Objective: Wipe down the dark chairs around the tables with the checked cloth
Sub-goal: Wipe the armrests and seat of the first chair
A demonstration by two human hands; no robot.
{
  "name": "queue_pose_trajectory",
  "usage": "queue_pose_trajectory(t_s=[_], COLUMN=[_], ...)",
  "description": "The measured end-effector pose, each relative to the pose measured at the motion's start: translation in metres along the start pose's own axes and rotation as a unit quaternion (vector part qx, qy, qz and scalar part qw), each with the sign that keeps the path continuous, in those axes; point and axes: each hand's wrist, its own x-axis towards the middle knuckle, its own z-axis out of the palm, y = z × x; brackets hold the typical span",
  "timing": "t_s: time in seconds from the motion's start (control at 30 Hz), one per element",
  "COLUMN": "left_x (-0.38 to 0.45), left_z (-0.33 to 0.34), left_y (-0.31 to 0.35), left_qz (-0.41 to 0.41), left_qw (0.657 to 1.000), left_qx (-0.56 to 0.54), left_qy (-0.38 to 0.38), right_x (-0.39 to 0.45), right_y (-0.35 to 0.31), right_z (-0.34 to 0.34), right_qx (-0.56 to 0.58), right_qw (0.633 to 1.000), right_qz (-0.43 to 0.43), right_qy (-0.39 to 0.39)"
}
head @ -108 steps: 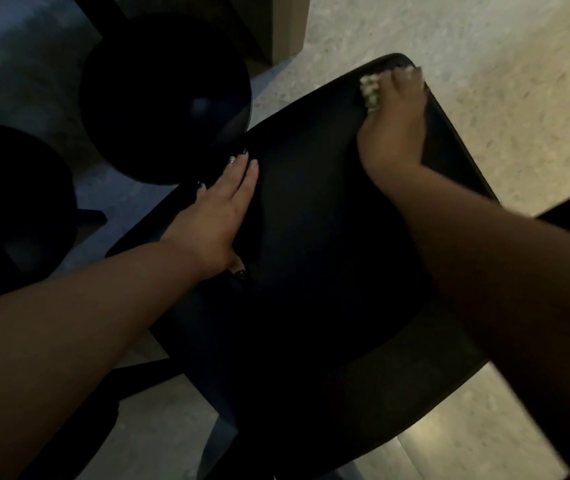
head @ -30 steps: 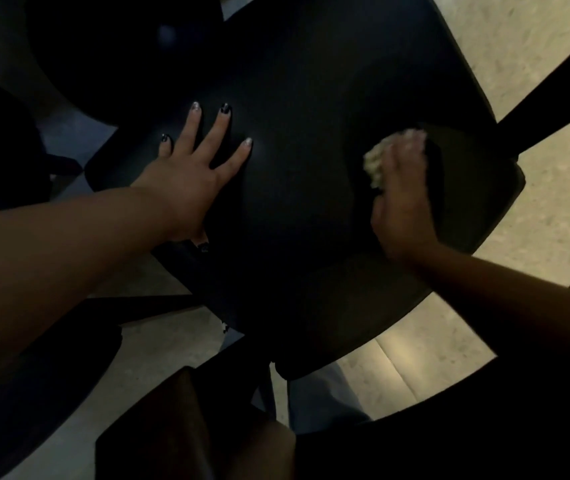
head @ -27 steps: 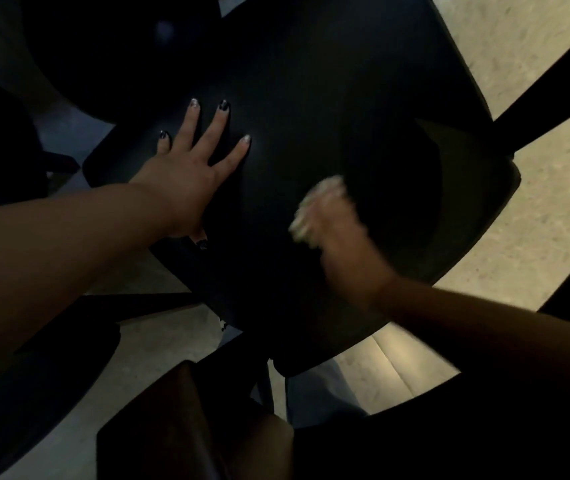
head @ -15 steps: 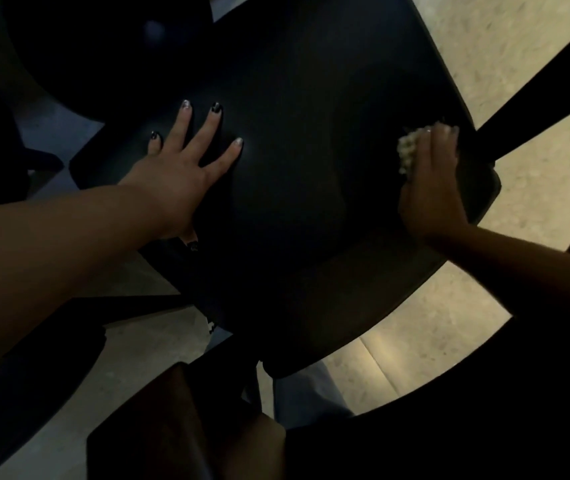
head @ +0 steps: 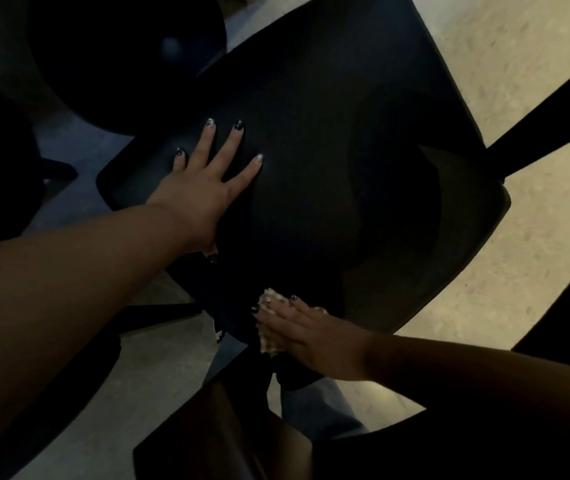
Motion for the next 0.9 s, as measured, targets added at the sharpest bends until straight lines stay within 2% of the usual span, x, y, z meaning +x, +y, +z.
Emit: queue_pose_trajectory(t_s=[0.03, 0.07, 0.1, 0.17, 0.23, 0.3, 0.4, 0.43, 0.47, 0.5, 0.53, 0.6, 0.63, 0.67, 0.7, 0.73, 0.77, 0.83, 0.9], left_x=[-0.001, -0.001, -0.001, -0.005, -0.009, -0.01, -0.006, -0.005, -0.004, -0.004, -0.004, -0.004, -0.004, -0.004, -0.003, -0.003, -0.002, -0.001, 0.0], left_z=[0.001, 0.002, 0.003, 0.007, 0.014, 0.019, 0.018, 0.019, 0.019, 0.02, 0.021, 0.021, 0.02, 0.02, 0.02, 0.02, 0.021, 0.022, 0.022], left_y=[-0.001, -0.002, -0.004, -0.009, -0.013, -0.013, -0.011, -0.01, -0.011, -0.011, -0.012, -0.014, -0.014, -0.014, -0.014, -0.014, -0.014, -0.013, -0.013], left_qz=[0.0, 0.0, -0.001, -0.023, -0.065, -0.13, -0.188, -0.19, -0.188, -0.186, -0.183, -0.178, -0.177, -0.178, -0.179, -0.181, -0.181, -0.181, -0.185], left_qw=[1.0, 1.0, 0.999, 0.996, 0.993, 0.986, 0.971, 0.968, 0.967, 0.966, 0.966, 0.967, 0.967, 0.967, 0.966, 0.966, 0.966, 0.967, 0.966], left_qx=[-0.007, -0.015, -0.03, -0.076, -0.087, -0.089, -0.145, -0.162, -0.171, -0.176, -0.178, -0.182, -0.183, -0.183, -0.182, -0.183, -0.182, -0.179, -0.179], left_qy=[0.003, 0.007, 0.015, 0.029, 0.041, 0.045, 0.028, 0.024, 0.023, 0.024, 0.027, 0.028, 0.027, 0.025, 0.023, 0.021, 0.022, 0.022, 0.017], right_x=[-0.002, -0.006, -0.008, -0.011, -0.016, -0.007, 0.04, 0.063, 0.084, 0.101, 0.115, 0.122, 0.118, 0.112, 0.106, 0.103, 0.099, 0.091, 0.087], right_y=[0.01, 0.024, 0.035, 0.064, 0.098, 0.132, 0.152, 0.142, 0.126, 0.106, 0.084, 0.052, 0.051, 0.06, 0.072, 0.089, 0.109, 0.152, 0.185], right_z=[-0.013, -0.023, -0.041, -0.076, -0.115, -0.151, -0.174, -0.169, -0.158, -0.143, -0.128, -0.109, -0.113, -0.125, -0.141, -0.159, -0.181, -0.226, -0.256], right_qx=[0.016, 0.063, 0.092, 0.099, 0.065, -0.012, -0.005, -0.001, -0.008, -0.02, -0.036, -0.056, -0.086, -0.111, -0.122, -0.098, -0.065, -0.025, -0.023], right_qw=[0.999, 0.996, 0.993, 0.969, 0.918, 0.864, 0.744, 0.719, 0.721, 0.753, 0.802, 0.901, 0.93, 0.943, 0.946, 0.939, 0.915, 0.832, 0.776], right_qz=[0.018, 0.043, 0.076, 0.178, 0.303, 0.395, 0.538, 0.552, 0.536, 0.483, 0.413, 0.252, 0.182, 0.131, 0.116, 0.154, 0.227, 0.372, 0.478], right_qy=[-0.038, -0.042, -0.003, 0.137, 0.248, 0.312, 0.395, 0.422, 0.44, 0.447, 0.429, 0.35, 0.308, 0.285, 0.278, 0.291, 0.328, 0.412, 0.411])
